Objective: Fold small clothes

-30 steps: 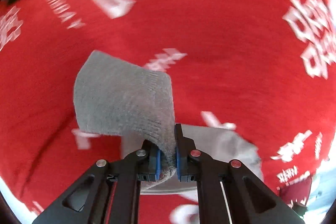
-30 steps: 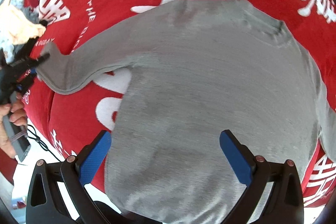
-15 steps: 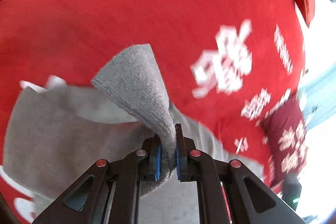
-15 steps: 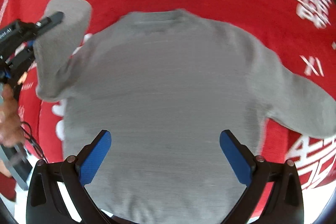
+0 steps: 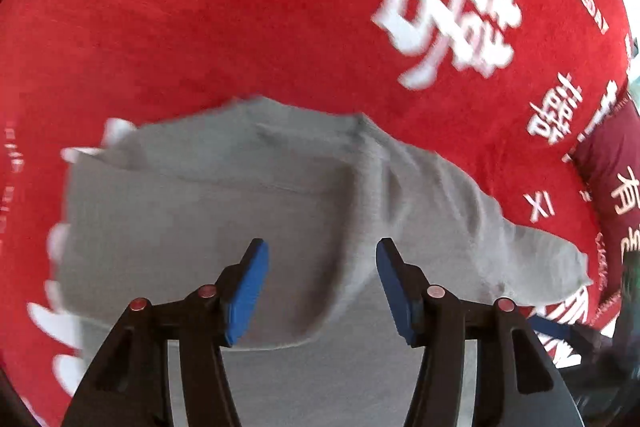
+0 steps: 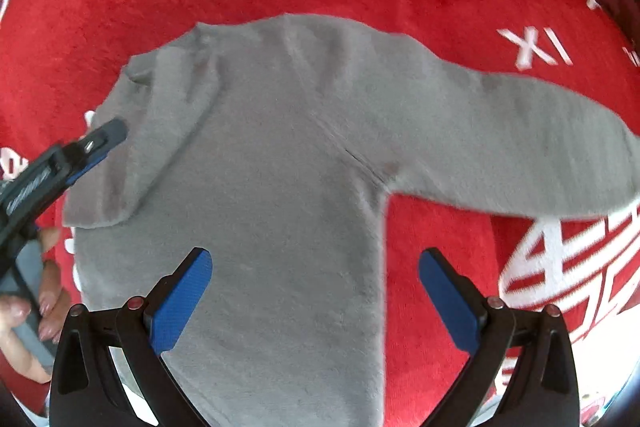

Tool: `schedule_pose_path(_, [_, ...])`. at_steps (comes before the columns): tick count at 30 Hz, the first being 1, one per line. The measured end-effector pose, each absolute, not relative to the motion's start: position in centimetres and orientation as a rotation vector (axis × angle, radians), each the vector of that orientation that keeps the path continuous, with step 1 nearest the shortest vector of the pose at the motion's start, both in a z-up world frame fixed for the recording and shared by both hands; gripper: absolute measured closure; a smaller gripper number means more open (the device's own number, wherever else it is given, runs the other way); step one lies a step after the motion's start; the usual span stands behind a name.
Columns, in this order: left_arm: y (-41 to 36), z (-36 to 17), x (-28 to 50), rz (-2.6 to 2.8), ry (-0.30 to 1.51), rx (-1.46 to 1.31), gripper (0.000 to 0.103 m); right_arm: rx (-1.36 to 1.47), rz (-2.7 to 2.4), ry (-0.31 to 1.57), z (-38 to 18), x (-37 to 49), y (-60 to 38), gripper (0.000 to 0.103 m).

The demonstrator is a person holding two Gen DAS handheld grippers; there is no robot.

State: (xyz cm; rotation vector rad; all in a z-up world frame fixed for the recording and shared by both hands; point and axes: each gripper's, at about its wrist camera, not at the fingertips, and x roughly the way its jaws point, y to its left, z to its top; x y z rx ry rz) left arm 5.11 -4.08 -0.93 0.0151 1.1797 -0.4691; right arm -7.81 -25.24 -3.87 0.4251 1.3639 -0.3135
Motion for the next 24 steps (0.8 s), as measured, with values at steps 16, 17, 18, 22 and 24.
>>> schedule_pose_path(16, [9.8,-5.8,12.3,-0.044,1.220,0.158,0.020,0.079,-0.373,1.371,-8.6,7.0,-18.1,0.009])
schedule_pose_path(17, [10.1,-6.1,12.2,-0.040,1.227,0.157,0.020,0.151,-0.418,1.371,-8.7,5.7,-19.9,0.009])
schedule_pose_path(18, [10.4,-6.4,12.1,-0.036,1.238,0.151,0.020,0.241,-0.462,1.373,-8.9,4.2,-21.8,0.009])
schedule_pose_path(22, [11.3,-7.6,12.7,-0.031,1.285,0.104,0.020,0.507,-0.472,1.308,-9.0,0.3,-25.7,0.019])
schedule_pose_path(24, [11.3,-7.9,13.0,-0.024,1.296,0.093,0.020,0.570,-0.434,1.263,-8.7,-0.1,-26.1,0.020])
